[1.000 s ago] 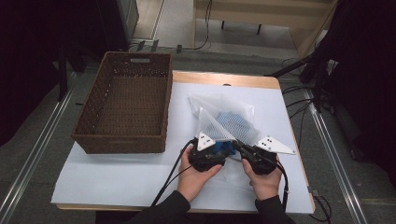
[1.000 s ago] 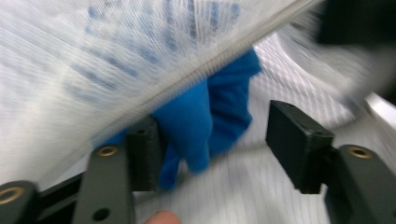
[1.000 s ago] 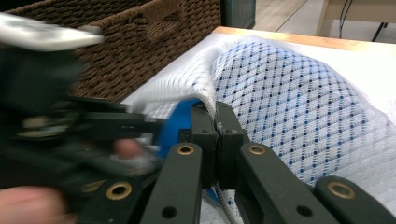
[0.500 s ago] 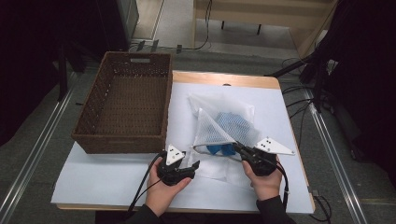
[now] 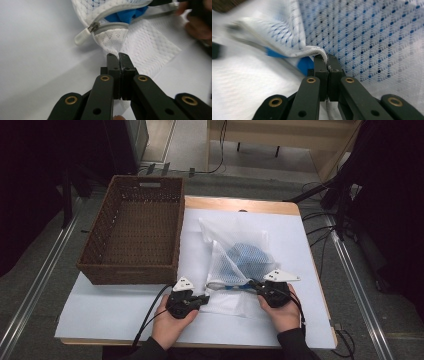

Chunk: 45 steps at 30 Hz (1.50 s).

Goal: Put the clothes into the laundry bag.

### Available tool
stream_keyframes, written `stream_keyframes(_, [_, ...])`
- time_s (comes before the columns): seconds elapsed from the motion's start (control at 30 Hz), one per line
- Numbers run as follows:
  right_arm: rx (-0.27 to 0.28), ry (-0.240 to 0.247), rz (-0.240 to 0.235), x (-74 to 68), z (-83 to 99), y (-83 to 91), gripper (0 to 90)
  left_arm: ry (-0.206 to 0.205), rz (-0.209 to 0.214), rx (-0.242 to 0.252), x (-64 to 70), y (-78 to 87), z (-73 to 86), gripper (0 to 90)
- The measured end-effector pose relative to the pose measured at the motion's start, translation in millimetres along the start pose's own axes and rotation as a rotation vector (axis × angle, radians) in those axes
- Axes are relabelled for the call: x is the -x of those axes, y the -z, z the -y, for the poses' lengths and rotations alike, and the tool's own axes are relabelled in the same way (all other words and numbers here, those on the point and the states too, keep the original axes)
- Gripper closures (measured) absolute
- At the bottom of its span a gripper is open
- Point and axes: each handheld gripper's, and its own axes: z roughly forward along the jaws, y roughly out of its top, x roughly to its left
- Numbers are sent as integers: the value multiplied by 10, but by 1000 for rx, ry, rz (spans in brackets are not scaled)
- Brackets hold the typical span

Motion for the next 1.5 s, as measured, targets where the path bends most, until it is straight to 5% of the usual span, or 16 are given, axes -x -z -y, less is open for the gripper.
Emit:
stream_keyframes(0.07, [-24,2,28,38,26,-18,900,65,78,-7,-44,48,42,900])
stream_keyframes(0.13, [-30,3,46,52,34,-19,900,92,90,-19,-69,50,71,899])
stream_keyframes(0.23, [-34,12,39,12,43,-23,900,56,59,-33,-27,16,68,827])
stream_keyframes(0.4, [-66,125,-17,-132,99,46,894,-41,17,32,54,38,55,564])
stream_keyframes(0.5, [-40,133,-65,-92,160,165,759,-49,-38,93,25,101,15,495])
stream_keyframes(0.6, [26,83,-107,15,197,343,625,-43,-76,171,-6,172,-52,483])
stream_keyframes(0.7, [93,28,-97,196,258,557,590,-35,-123,217,-32,188,-105,480])
stream_keyframes(0.83, [145,-64,-37,430,356,712,584,6,-145,225,-61,115,-155,492])
stream_keyframes(0.9, [191,-118,-47,548,390,799,575,19,-144,229,-42,81,-175,493])
stream_keyframes(1.0, [221,-122,-40,602,393,886,560,15,-155,219,-26,41,-196,493])
stream_keyframes(1.23, [109,-235,112,698,457,665,547,53,-220,175,-50,-160,-239,482])
stream_keyframes(1.4, [8,-214,166,656,421,492,531,32,-237,96,-26,-273,-264,472])
stream_keyframes(1.5, [-34,-174,156,596,407,431,590,-17,-239,59,3,-303,-274,614])
